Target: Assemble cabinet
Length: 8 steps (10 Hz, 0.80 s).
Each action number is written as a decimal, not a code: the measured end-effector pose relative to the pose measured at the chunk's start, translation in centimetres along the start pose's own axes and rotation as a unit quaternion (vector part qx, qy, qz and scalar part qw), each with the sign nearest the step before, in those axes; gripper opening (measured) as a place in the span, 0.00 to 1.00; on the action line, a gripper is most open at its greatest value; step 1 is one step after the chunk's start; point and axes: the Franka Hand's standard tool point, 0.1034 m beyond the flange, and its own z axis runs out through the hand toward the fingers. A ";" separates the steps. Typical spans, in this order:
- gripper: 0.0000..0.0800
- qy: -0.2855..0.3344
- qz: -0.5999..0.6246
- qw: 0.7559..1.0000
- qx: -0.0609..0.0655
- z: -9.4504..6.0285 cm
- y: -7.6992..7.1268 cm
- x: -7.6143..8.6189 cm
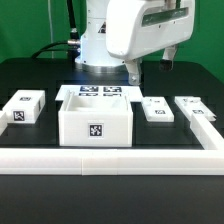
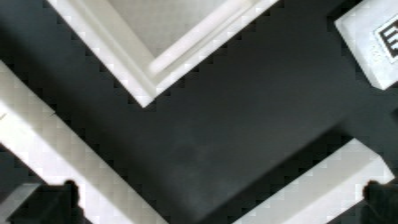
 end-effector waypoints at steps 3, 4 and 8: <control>1.00 0.000 0.000 1.000 0.000 0.0 0.0 0.0; 1.00 0.000 0.000 1.000 0.000 0.0 0.0 0.0; 1.00 0.008 -0.054 0.998 -0.010 0.3 -0.4 -0.5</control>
Offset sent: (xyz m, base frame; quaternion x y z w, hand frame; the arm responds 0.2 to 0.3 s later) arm 0.0000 0.0000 0.0000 0.0000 0.0000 0.0000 1.0000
